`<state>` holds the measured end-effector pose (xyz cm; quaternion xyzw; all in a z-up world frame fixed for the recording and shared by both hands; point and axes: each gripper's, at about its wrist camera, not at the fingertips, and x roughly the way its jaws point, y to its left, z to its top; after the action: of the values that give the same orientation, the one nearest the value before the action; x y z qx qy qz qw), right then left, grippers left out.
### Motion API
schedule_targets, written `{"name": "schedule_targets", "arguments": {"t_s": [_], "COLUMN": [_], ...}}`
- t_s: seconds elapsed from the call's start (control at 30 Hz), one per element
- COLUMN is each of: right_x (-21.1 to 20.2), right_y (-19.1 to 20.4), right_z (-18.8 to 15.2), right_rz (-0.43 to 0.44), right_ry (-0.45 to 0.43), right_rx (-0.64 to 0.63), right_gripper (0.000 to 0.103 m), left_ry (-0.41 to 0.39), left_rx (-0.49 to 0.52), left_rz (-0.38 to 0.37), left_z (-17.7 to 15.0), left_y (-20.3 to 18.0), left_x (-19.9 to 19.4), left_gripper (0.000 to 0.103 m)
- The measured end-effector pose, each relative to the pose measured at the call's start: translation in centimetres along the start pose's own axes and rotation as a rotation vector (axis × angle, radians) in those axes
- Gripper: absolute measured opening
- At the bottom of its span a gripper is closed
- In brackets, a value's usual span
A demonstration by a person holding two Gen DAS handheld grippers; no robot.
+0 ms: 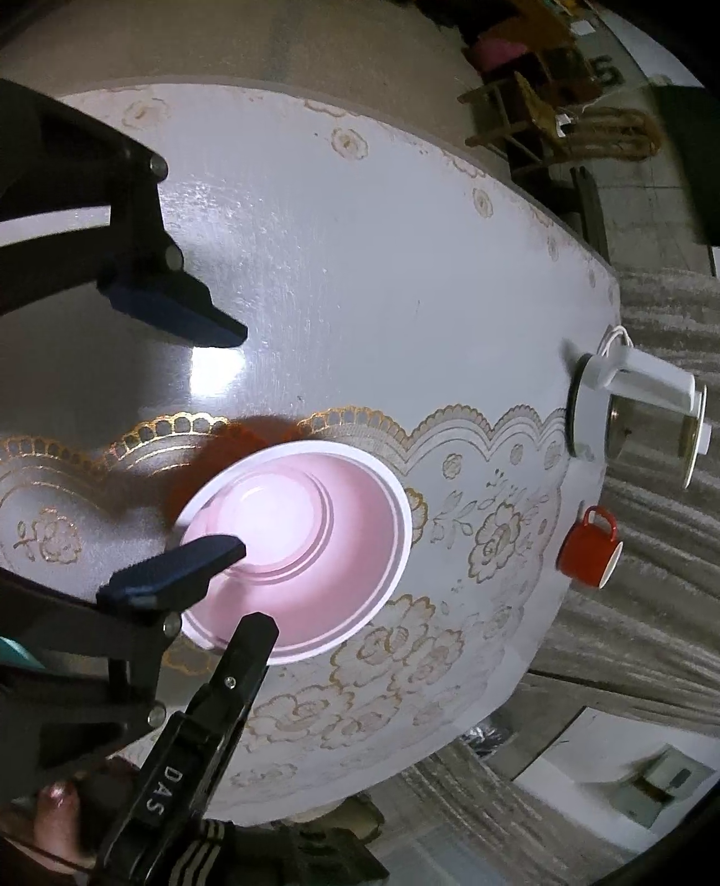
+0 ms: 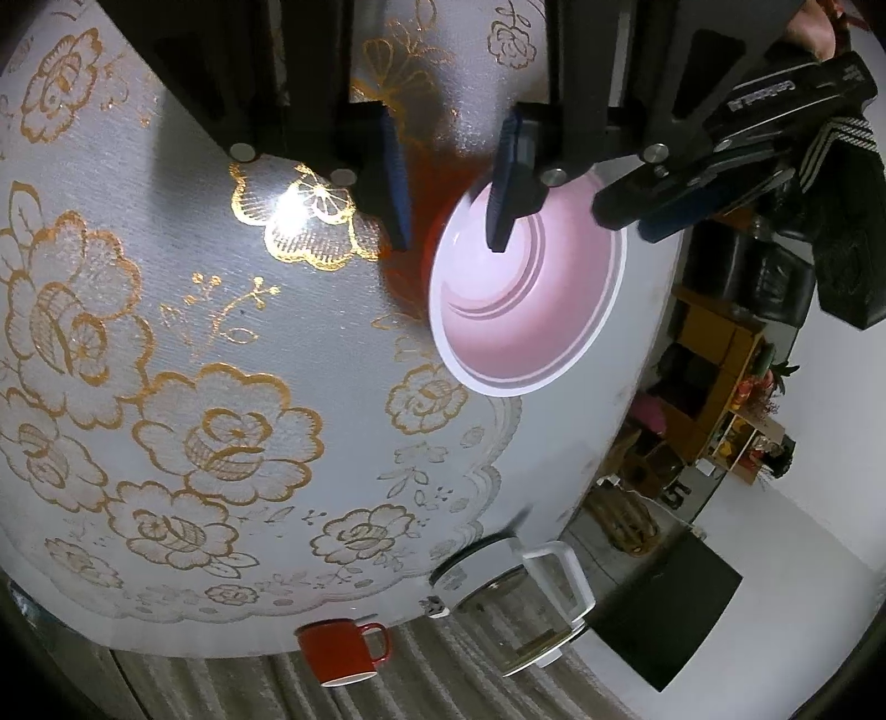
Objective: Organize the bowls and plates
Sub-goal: 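Grip the pink bowl rim with the right tool while the left tool grips it, then lift the pink bowl with both tools and carry it over the yellow bowl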
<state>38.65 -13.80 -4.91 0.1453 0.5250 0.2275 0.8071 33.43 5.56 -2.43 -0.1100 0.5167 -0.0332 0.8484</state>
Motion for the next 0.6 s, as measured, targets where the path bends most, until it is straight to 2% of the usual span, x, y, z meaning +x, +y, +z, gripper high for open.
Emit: {"name": "schedule_targets", "arguments": {"t_s": [0.07,0.3,0.37,0.6], "right_x": [0.2,1.2,1.1,-1.1], "right_y": [0.0,-0.4,-0.3,1.1], "right_z": [0.0,-0.2,-0.5,-1.7], "right_rz": [0.007,0.025,0.034,0.041], "right_ry": [0.002,0.024,0.023,-0.015], "right_rx": [-0.003,0.006,0.007,-0.036], "right_gripper": [0.023,0.015,0.012,0.012], "left_ry": [0.010,0.062,0.062,0.016], "left_rx": [0.005,0.039,0.052,0.094], "left_rz": [-0.002,-0.036,-0.044,-0.040], "left_z": [0.1,-0.3,-0.7,-2.0], "left_y": [0.0,-0.4,-0.7,-1.7], "left_x": [0.4,2.1,1.9,-0.4], "left_gripper": [0.058,0.031,0.028,0.028]}}
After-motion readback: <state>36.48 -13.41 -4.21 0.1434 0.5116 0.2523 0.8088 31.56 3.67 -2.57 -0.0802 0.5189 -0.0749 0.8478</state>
